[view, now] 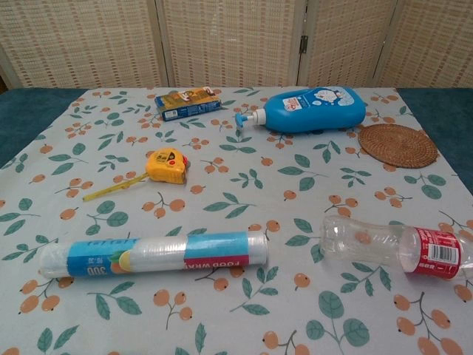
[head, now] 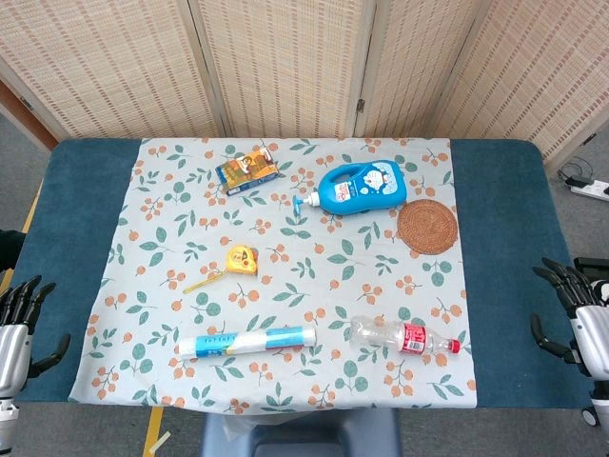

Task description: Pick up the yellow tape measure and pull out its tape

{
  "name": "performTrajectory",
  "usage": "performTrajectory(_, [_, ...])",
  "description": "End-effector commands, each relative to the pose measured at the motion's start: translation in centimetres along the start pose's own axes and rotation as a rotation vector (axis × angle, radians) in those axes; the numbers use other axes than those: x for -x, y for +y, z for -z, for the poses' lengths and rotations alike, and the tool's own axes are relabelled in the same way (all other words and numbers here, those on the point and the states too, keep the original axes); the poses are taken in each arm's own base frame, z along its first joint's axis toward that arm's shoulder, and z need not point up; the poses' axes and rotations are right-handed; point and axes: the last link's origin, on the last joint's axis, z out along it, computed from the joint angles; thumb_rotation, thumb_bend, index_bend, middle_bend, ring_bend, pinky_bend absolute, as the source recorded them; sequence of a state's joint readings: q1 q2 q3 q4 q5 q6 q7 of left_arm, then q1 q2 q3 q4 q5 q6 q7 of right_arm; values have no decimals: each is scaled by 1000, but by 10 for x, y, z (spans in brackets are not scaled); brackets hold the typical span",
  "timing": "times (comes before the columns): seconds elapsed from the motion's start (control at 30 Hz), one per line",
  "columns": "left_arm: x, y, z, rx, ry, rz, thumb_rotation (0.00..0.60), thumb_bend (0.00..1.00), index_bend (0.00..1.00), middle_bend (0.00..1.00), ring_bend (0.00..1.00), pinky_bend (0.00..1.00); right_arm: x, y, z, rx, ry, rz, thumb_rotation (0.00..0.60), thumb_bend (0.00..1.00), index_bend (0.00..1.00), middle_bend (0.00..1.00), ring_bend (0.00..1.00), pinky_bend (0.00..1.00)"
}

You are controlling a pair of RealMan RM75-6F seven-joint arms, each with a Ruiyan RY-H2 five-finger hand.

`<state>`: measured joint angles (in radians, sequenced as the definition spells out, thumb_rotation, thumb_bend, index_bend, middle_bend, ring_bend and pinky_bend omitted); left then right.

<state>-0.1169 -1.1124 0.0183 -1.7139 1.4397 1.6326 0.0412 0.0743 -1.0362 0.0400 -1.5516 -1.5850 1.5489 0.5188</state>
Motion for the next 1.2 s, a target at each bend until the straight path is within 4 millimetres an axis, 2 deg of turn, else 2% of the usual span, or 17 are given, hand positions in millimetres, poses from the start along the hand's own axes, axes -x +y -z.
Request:
performTrajectory(0.03, [0, 1, 0, 3, 2, -2, 600, 397, 163, 85, 53, 0, 0, 1, 0, 0, -1, -1, 600, 571, 159, 104, 95, 36])
performTrajectory(0.37, [1, 7, -3, 20, -12, -7, 600, 397, 167, 85, 53, 0, 1, 2, -1, -3, 1, -8, 600, 572, 159, 100, 92, 37])
performTrajectory(0.53, [2, 16, -16, 57, -20, -17, 600, 397, 171, 85, 53, 0, -1, 0, -4, -4, 12, -6, 600, 571, 159, 95, 90, 37])
performTrajectory(0.77, [9, 48, -63, 160, -57, 14, 600, 397, 180, 85, 53, 0, -3, -5, -11, -13, 31, 5, 600, 572, 159, 90, 91, 37])
performTrajectory(1.0, [35, 101, -116, 292, -141, -5, 600, 397, 165, 85, 53, 0, -6, -8, -15, -15, 34, 12, 600, 572, 159, 83, 90, 37])
performTrajectory(1.2, [64, 146, -154, 363, -228, -56, 600, 367, 98, 81, 32, 0, -7, -9, -15, -10, 38, 17, 600, 571, 159, 83, 92, 37])
